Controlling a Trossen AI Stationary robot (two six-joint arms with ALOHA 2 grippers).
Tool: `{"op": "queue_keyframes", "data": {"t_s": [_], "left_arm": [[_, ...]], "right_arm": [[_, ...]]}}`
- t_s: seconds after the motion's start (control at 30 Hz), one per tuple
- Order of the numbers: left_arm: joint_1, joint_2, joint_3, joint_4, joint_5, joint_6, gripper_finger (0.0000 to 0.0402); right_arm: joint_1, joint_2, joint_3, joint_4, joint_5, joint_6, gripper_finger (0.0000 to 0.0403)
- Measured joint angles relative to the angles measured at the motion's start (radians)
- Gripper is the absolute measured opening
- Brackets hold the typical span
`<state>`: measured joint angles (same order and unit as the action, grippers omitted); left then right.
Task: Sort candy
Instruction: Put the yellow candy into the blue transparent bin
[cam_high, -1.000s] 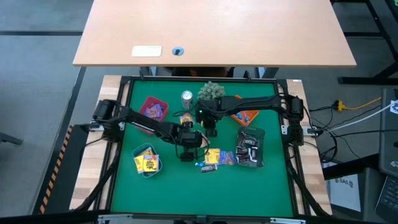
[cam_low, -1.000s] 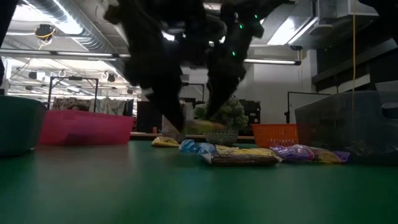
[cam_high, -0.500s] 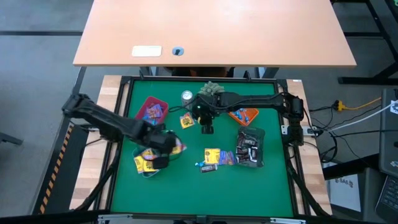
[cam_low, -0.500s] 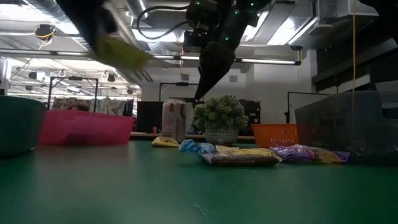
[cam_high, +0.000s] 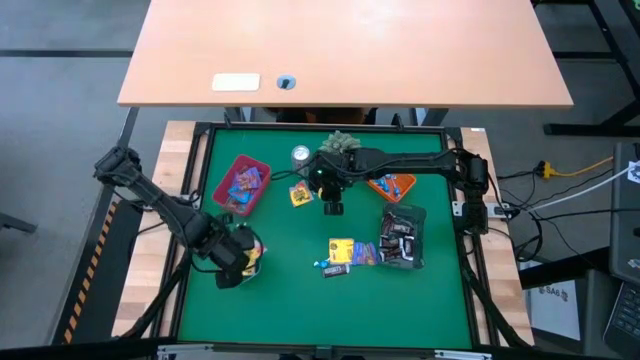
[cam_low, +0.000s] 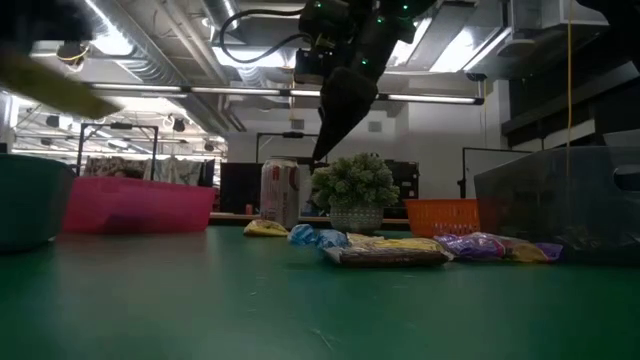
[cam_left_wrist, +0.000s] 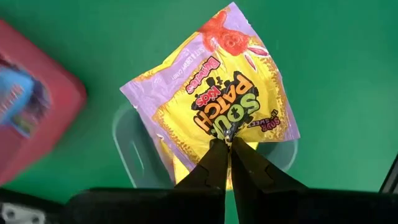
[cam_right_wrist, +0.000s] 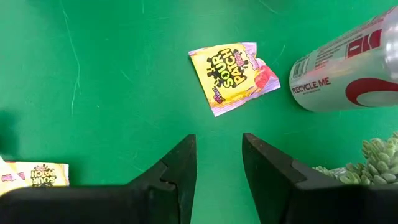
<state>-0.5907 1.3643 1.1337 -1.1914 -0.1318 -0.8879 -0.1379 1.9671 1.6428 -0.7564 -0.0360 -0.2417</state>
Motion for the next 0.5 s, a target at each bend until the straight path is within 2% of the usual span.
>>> {"op": "queue_keyframes", "data": {"t_s": [0.13, 0.5], "left_arm": [[-0.049, 0.0, -0.071, 0.017, 0.049, -0.068, 0.0], [-0.077, 0.0, -0.335, 0.291, 0.047, -0.106, 0.0]], "right_arm": [[0.0, 0.0, 0.0, 0.0, 0.0, 0.0, 0.0127], [0.0, 0.0, -0.001, 0.022, -0.001, 0.0, 0.0127]]}}
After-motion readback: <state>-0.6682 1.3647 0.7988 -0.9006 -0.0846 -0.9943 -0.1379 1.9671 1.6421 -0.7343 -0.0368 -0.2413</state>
